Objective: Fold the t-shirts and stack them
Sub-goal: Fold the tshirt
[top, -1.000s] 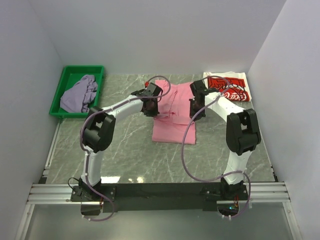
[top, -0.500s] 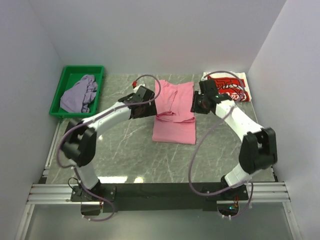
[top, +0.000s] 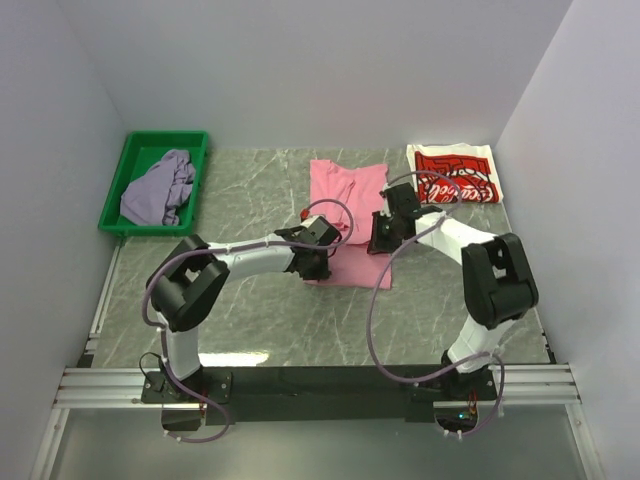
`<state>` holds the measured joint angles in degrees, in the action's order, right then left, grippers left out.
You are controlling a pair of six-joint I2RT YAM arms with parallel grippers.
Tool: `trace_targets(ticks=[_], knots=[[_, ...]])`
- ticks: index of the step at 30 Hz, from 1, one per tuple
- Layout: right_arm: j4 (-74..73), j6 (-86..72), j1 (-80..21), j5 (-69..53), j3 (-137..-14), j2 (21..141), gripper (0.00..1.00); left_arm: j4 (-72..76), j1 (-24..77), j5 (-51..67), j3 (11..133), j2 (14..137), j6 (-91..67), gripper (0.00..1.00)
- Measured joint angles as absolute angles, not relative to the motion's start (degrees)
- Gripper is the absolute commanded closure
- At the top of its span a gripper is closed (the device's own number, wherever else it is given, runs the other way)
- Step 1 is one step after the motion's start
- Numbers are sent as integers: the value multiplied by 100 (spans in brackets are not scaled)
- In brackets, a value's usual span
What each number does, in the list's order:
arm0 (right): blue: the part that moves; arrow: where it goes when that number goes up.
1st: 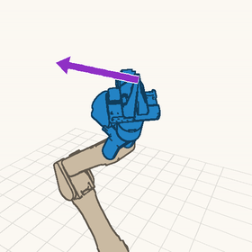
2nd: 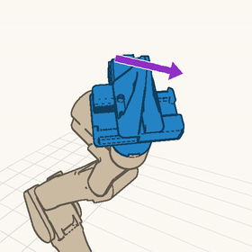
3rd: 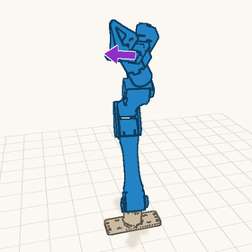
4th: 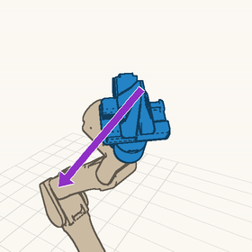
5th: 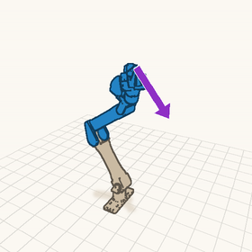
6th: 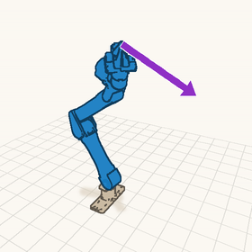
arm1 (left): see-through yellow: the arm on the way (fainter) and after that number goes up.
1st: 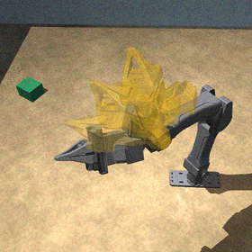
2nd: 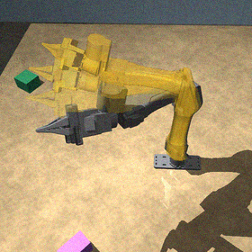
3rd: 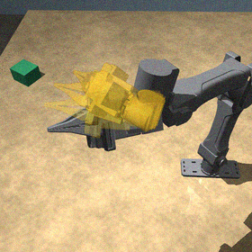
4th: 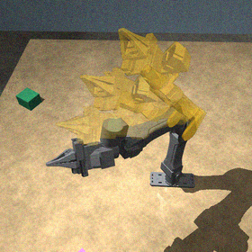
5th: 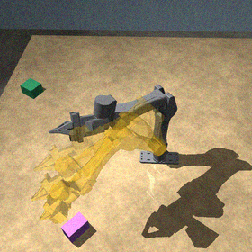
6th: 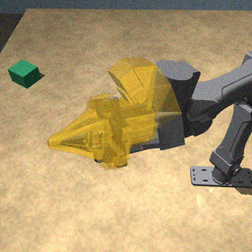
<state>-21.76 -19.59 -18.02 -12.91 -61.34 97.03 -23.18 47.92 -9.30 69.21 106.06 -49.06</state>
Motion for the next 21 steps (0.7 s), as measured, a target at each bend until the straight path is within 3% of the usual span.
trace_targets(ticks=[5, 15, 21], knots=[[-2130, -1894, -1787, -1315, -6396, 10368, 78, -2331, 4737, -832, 6906, 10733, -5019, 73], [-1796, -2287, -1059, -1444, -8427, 11592, 73, -2156, 4711, -735, 6772, 10689, -5078, 74], [-921, -2755, -926, -2298, -7865, 11030, 69, -2141, 4696, -663, 6713, 10650, -5183, 74]])
